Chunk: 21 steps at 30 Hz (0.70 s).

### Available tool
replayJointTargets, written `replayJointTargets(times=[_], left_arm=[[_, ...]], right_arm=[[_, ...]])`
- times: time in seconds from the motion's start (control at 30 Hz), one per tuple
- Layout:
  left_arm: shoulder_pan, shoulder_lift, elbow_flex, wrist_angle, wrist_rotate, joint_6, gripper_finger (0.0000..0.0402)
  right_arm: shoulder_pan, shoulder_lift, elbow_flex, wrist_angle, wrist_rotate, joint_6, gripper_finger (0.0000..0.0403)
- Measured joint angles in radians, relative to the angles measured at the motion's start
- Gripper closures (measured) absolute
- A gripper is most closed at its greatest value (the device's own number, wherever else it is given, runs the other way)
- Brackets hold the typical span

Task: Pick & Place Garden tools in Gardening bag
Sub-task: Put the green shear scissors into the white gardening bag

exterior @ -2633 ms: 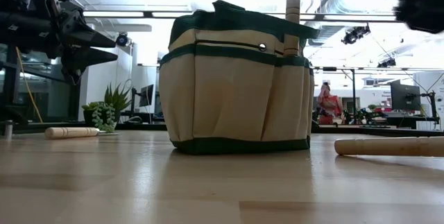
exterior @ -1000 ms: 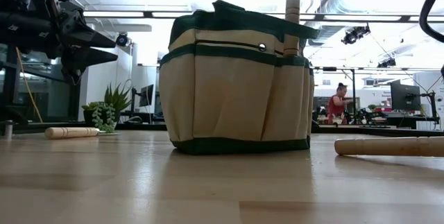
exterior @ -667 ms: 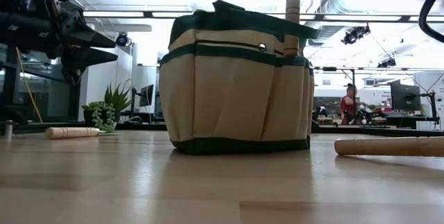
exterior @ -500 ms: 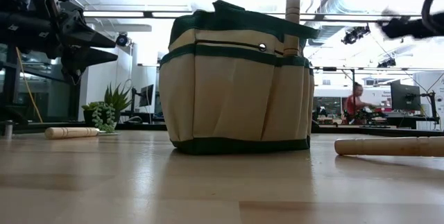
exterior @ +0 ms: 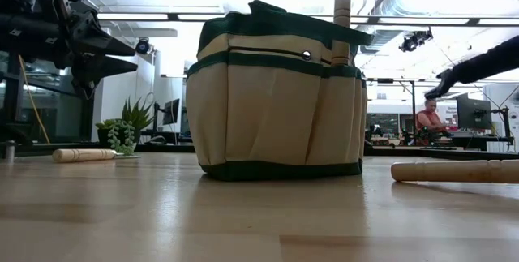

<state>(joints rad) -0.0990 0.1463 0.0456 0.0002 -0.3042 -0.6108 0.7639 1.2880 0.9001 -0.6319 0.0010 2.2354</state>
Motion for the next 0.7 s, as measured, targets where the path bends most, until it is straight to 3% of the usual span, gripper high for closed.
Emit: replayJointTargets(times=[0.37, 0.57, 0.7], left_arm=[[0.0, 0.0, 0.0, 0.0, 0.0, 0.0, 0.0268], [0.0, 0.0, 0.0, 0.001, 0.0, 0.0, 0.0268], [0.0, 0.0, -0.005, 0.038, -0.003, 0.0, 0.0268]], right_arm=[[-0.004, -0.296, 0.0, 0.064, 0.163, -0.296, 0.0359], [-0.044, -0.398, 0.0, 0.135, 0.258, -0.483, 0.0359], [-0.102, -0.423, 0.001, 0.174, 0.254, -0.591, 0.0359]])
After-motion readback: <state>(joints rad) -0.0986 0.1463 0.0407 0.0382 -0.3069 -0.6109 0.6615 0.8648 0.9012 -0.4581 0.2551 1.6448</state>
